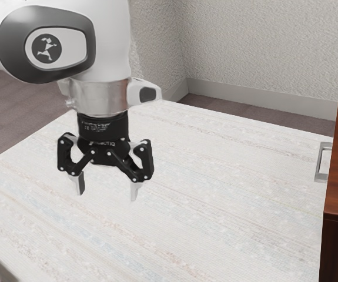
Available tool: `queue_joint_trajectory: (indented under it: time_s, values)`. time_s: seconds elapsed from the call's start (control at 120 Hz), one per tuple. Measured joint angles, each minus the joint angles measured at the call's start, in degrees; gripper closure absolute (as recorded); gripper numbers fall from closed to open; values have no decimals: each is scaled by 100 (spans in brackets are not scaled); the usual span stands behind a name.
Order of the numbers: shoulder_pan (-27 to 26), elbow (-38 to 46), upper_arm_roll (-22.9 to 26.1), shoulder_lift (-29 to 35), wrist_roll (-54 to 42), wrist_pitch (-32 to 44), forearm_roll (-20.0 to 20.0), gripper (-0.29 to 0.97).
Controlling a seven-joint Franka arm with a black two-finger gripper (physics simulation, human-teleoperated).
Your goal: Pull the drawer handle with one arm to open the drawer
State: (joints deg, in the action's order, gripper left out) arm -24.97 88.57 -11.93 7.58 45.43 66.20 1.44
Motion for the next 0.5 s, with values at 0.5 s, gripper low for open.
queue_joint_trajectory:
  time_s: [0.5]
  values:
    - [-322, -471, -117, -309, 2354, 516, 26, 0]
